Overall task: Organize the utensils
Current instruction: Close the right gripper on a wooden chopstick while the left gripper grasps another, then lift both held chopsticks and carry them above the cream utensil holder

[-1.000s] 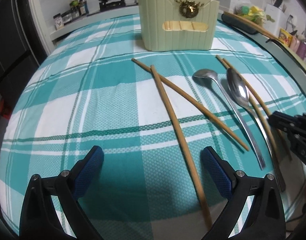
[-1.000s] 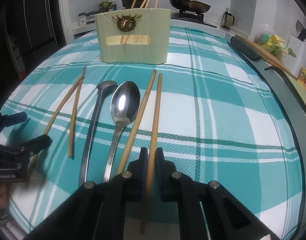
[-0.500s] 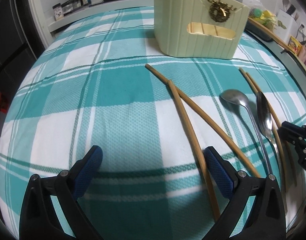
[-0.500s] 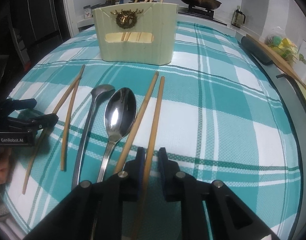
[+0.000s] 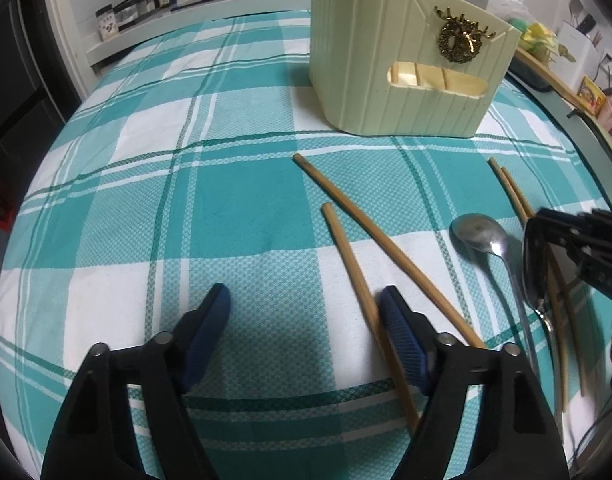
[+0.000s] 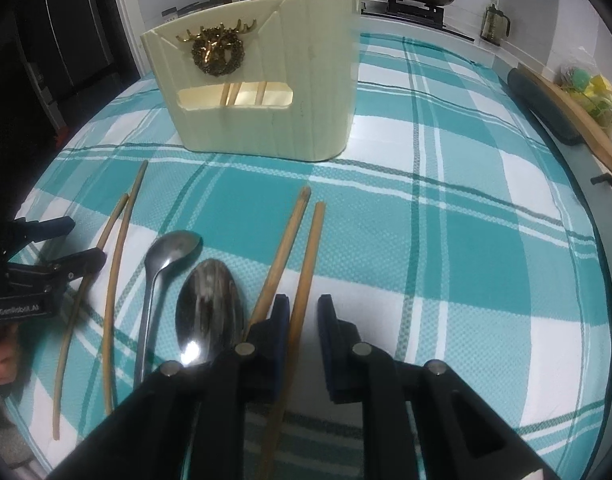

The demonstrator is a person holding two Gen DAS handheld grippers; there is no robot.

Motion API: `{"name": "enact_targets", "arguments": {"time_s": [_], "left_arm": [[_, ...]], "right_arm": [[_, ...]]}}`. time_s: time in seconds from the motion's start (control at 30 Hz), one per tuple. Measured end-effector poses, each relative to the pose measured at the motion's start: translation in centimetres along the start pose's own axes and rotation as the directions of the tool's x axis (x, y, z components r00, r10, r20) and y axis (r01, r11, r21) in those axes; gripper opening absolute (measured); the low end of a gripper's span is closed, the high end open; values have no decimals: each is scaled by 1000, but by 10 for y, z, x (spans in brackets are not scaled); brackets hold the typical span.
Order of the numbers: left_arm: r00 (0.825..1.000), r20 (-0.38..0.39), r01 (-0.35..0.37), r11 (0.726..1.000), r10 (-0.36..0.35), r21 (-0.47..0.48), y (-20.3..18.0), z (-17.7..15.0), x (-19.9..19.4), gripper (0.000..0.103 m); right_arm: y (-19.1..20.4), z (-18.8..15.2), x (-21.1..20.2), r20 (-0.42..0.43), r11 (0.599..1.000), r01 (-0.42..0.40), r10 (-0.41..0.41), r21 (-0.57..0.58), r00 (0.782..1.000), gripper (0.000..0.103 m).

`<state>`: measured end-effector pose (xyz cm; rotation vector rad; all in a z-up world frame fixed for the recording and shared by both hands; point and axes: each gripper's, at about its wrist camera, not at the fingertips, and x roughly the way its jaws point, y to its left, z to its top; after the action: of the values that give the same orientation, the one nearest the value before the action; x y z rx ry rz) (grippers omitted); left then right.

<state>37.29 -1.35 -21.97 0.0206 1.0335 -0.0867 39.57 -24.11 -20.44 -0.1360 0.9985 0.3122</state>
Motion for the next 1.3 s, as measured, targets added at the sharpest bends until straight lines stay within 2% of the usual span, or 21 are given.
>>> {"name": "enact_targets", "arguments": {"time_s": [0.4, 0.47, 0.5, 0.53, 0.6, 0.7, 0.8, 0.97, 1.17, 1.3], "left_arm": [[999, -1, 34, 999, -34, 18, -4, 22, 9, 46], [999, 5, 40, 999, -40, 15, -3, 28, 13, 39], [999, 7, 41, 999, -42, 15, -3, 30, 14, 33], [999, 10, 45, 999, -45, 15, -3, 32, 14, 23], [998, 14, 63, 998, -63, 13, -3, 35, 16, 11], [996, 28, 84, 996, -84, -6, -2, 37, 17, 5], [994, 46, 104, 994, -102, -27, 2, 36, 13, 4], [982, 135, 139, 989, -132, -47, 10, 40, -21, 4], [951, 262, 181, 983, -167, -28, 18, 48, -83, 4], [925, 327, 203, 979, -192, 2, 22, 48, -122, 5]], "right_arm": [[-6, 55, 34, -21, 999, -41, 41, -5, 999, 13], [-9, 60, 37, -18, 998, -54, 55, 18, 998, 13], [-10, 62, 39, -17, 998, -60, 60, 30, 998, 13], [-11, 63, 40, -16, 997, -63, 64, 40, 998, 11], [-12, 65, 41, -15, 998, -53, 54, 43, 998, 7], [-12, 67, 42, -11, 997, -57, 58, 51, 998, 7], [-14, 65, 38, 21, 997, -59, 58, 59, 998, 7], [-23, 61, 5, 113, 991, -89, 78, 98, 991, 7], [-24, 63, -63, 252, 991, -108, 84, 80, 964, 7], [-15, 60, -112, 339, 993, -109, 86, 50, 937, 7]]}}
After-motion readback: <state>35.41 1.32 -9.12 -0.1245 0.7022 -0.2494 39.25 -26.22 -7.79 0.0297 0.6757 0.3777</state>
